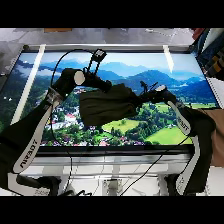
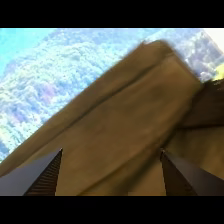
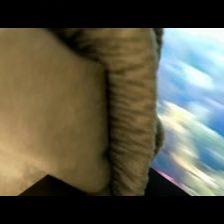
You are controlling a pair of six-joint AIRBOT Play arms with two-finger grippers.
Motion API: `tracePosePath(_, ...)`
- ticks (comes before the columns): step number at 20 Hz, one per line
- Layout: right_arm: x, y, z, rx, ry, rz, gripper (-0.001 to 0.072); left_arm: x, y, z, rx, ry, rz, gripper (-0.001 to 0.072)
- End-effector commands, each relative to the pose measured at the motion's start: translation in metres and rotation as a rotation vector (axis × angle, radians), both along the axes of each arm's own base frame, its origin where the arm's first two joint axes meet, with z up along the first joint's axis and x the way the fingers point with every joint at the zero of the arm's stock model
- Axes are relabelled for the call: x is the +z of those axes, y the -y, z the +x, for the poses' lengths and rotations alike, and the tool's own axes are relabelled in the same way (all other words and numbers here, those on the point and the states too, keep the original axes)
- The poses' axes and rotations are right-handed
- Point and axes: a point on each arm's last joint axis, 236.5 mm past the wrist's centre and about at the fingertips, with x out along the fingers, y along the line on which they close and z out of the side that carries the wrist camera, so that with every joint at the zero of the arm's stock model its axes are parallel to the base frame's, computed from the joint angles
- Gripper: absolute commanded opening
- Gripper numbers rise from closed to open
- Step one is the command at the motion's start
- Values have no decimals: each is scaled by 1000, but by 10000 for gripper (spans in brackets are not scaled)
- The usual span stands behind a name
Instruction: Fold the clothes and pants, and hang the long-sleeved shirts on hangers.
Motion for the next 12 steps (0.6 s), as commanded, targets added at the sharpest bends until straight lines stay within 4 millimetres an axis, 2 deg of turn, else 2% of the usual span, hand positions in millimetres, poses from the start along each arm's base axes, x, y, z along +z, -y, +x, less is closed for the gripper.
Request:
tracePosePath(1, 43, -33, 15, -37, 56, 172, 41, -6, -18, -4, -1, -20, 78, 695)
tracePosePath(2, 56, -29, 21, -37, 79, 188, 40, -4, -27, -7, 0, -20, 111, 620)
tracePosePath(3, 72, -22, 26, -28, 113, 198, 40, 3, -36, -10, 2, -15, 138, 336)
tracePosePath(4, 89, -12, 32, -27, 148, 209, 40, 15, -47, -12, 8, 7, 165, 9)
tracePosePath(6, 134, 19, 45, -42, 237, 224, 40, 49, -64, -13, 29, 83, 190, 17)
tracePosePath(8, 184, 61, 53, -74, 334, 228, 39, 84, -81, -17, 58, 153, 189, 17)
tracePosePath(10, 232, 115, 55, -147, 404, 219, 40, 114, -97, -25, 86, 199, 168, 17)
tracePosePath(12, 278, 181, 52, -280, 457, 195, 40, 139, -112, -34, 112, 234, 154, 17)
